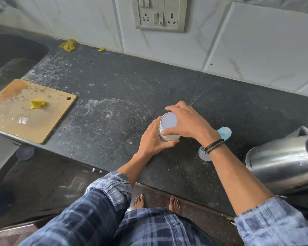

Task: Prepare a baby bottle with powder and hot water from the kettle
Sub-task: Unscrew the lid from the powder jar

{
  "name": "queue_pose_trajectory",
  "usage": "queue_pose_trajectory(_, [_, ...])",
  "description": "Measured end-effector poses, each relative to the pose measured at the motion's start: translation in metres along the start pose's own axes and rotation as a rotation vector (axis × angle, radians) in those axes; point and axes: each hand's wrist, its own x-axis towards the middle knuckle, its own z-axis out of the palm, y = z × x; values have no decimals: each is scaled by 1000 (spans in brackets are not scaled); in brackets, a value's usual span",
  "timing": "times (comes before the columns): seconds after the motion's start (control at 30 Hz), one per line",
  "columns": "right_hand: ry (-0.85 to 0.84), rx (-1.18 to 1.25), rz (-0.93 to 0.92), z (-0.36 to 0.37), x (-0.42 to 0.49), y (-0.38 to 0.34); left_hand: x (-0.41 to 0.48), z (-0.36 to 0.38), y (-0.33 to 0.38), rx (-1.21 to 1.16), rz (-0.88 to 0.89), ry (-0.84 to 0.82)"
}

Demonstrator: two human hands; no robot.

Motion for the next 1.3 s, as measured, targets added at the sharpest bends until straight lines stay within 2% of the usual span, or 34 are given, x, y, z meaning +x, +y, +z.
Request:
queue_pose_trajectory(0.1, [48, -32, -9, 6, -3, -3, 0, -1, 0, -4, -4, -2])
queue_pose_trajectory(0.27, [-39, 0, -37, -2, 0, 0, 0, -2, 0, -5, -2, -2])
queue_pose_trajectory(0.4, [61, 8, -28, 7, -3, -2, 0, -2, 0, -12, 8, -19])
queue_pose_trajectory(0.57, [-96, 29, -70, -3, 1, 2, 1, -2, 0, -6, 4, -14])
queue_pose_trajectory(0.73, [12, 32, -36, 0, -4, -1, 1, -2, 0, -9, 8, -13])
queue_pose_trajectory(0.9, [-96, 44, -46, -10, -3, -1, 0, -3, 1, -13, 7, -13])
queue_pose_trajectory(1.1, [55, 15, -10, -1, -4, -6, 0, -4, 3, -19, 13, -16])
queue_pose_trajectory(1.3, [-35, 45, -28, -7, -2, -6, 1, -3, 2, -6, 15, -16])
